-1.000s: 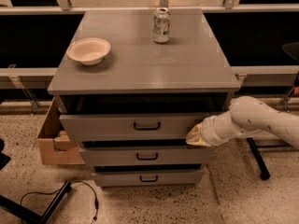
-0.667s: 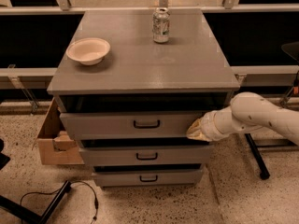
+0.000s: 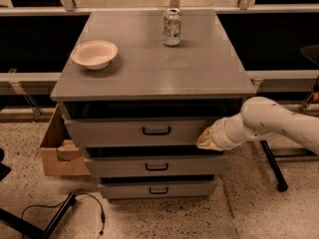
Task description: Close top drawer
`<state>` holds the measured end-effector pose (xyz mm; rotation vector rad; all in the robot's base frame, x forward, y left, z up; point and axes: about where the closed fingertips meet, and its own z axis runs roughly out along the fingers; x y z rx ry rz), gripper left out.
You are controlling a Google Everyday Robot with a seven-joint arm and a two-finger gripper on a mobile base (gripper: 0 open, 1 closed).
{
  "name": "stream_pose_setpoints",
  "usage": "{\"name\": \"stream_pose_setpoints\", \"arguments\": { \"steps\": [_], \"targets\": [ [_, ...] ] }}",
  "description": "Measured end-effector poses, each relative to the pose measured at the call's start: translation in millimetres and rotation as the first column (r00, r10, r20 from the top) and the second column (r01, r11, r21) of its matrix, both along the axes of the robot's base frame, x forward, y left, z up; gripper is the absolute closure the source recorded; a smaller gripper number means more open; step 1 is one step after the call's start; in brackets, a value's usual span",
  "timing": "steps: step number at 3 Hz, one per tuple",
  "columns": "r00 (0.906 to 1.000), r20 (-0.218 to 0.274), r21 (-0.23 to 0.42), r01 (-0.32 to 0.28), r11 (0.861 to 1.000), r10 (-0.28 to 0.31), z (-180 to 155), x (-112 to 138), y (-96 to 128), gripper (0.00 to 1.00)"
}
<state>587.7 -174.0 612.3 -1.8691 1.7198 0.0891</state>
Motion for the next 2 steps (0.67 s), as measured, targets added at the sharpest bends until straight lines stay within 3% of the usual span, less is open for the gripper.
{"name": "stream_pose_setpoints", "arguments": {
  "steps": [1,2],
  "targets": [
    [0.9967,-0.066,-0.041,-0.05,0.998,0.047,2,-35,17,1.0],
    [0.9751,-0.179,-0.112,-0.152,0.982,0.131,11,-111,30,1.0]
  ]
}}
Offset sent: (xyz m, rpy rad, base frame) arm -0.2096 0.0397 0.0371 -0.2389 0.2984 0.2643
